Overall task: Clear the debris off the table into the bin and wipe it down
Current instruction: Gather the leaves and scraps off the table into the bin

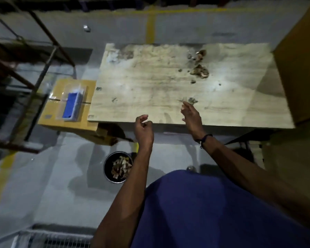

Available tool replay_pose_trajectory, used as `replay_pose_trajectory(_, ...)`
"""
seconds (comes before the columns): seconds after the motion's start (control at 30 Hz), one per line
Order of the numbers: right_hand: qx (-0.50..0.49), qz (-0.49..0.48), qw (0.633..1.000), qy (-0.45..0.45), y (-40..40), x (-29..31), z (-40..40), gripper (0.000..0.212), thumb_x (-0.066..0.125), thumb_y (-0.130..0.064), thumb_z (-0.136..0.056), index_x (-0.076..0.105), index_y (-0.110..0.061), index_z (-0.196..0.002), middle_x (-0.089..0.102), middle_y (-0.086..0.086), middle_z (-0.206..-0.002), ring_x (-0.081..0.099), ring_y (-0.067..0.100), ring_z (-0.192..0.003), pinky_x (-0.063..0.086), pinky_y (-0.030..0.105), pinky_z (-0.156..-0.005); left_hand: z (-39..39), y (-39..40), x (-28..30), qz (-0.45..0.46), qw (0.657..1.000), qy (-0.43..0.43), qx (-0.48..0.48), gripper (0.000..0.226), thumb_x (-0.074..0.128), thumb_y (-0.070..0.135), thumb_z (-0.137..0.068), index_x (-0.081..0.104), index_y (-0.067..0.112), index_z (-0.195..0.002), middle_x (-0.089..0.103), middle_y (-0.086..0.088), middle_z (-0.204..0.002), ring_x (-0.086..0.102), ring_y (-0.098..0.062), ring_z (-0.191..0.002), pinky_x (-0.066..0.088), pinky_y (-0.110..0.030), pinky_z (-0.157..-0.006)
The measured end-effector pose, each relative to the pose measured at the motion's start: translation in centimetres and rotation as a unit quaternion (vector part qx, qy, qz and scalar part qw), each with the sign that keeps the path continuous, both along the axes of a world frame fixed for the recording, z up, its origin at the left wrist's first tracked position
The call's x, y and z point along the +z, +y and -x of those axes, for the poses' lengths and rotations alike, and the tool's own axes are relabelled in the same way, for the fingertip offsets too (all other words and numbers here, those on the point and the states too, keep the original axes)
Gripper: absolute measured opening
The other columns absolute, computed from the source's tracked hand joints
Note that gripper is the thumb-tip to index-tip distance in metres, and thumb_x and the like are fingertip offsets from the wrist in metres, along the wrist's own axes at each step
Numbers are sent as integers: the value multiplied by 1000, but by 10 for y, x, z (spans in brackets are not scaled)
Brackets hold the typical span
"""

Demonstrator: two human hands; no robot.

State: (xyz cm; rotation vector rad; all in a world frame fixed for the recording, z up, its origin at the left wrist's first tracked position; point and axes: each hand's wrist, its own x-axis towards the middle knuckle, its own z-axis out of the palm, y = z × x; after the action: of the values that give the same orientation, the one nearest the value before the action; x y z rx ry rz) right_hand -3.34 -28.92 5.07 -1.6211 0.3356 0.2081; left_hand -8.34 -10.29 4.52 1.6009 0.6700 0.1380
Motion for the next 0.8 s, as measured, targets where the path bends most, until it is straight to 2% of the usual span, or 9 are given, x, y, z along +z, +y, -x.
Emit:
replay_pose_trajectory(0.1, -38, 46, 998, -18, -62, -4, -14, 46, 59, -17, -109, 51, -11, -154, 54, 4, -155, 54, 15, -135, 46, 12, -98, -20, -47, -5, -12, 1000, -6, -22, 25, 58, 1, -98, 64, 14, -118, 67, -9, -122, 62, -10, -92, 50, -21, -78)
replay_pose_trajectory(0.13, -53, 58, 997, -23, -81, -5, -20, 48, 60, -18, -108, 50, -12, -154, 53, 3, -155, 54, 15, -135, 45, 9, -92, -27, -63, -8, -21, 999, -10, -36, 24, 59, 3, -98, 63, 13, -120, 65, -9, -125, 63, -11, -97, 48, -19, -78)
replay_pose_trajectory(0.27, -82, 103, 991, -15, -138, -18, -38, 58, 69, -26, -104, 46, -20, -157, 52, 7, -158, 48, 20, -145, 42, 28, -105, -57, -108, -24, -87, 991, -8, -102, 32, 73, 16, -98, 58, 20, -127, 58, -3, -132, 58, -19, -119, 50, -33, -95)
replay_pose_trajectory(0.37, -63, 137, 988, -3, -163, -33, -49, 70, 73, -26, -101, 39, -18, -162, 42, 7, -166, 39, 22, -153, 36, 39, -122, -83, -133, -35, -157, 976, 2, -153, 49, 79, 21, -95, 55, 11, -137, 54, -9, -139, 55, -25, -126, 44, -30, -99)
replay_pose_trajectory(0.43, -37, 174, 984, 0, -172, -45, -57, 78, 74, -25, -100, 32, -16, -165, 33, 5, -171, 31, 23, -157, 27, 31, -127, -100, -142, -44, -205, 960, 6, -193, 60, 81, 25, -93, 52, 9, -142, 50, -12, -145, 51, -29, -133, 44, -34, -104)
replay_pose_trajectory(0.5, -21, 204, 979, 7, -176, -63, -69, 87, 77, -24, -97, 26, -13, -166, 25, 6, -174, 25, 23, -160, 20, 11, -115, -118, -150, -62, -250, 941, 10, -230, 74, 83, 35, -91, 46, 9, -149, 45, -14, -152, 46, -33, -140, 44, -44, -109)
replay_pose_trajectory(0.53, -23, 209, 978, 9, -177, -73, -75, 91, 80, -25, -95, 24, -13, -167, 23, 6, -175, 23, 23, -160, 19, 7, -112, -128, -152, -74, -269, 932, 11, -244, 83, 84, 42, -89, 43, 9, -152, 41, -14, -157, 43, -34, -145, 43, -49, -112)
replay_pose_trajectory(0.67, -66, 213, 975, 10, -179, -117, -98, 113, 88, -34, -87, 13, -13, -169, 14, 3, -177, 15, 19, -162, 20, 29, -128, -162, -156, -120, -341, 895, 3, -289, 116, 80, 70, -79, 27, 12, -164, 19, -14, -173, 23, -33, -159, 29, -53, -122)
replay_pose_trajectory(0.8, -32, 339, 940, -5, -177, -160, -121, 121, 80, -59, -88, 4, -10, -169, 5, 7, -178, 4, 22, -164, 10, 40, -132, -191, -156, -154, -425, 849, -18, -313, 126, 68, 84, -80, 17, 9, -167, 11, -16, -176, 13, -33, -163, 22, -55, -126)
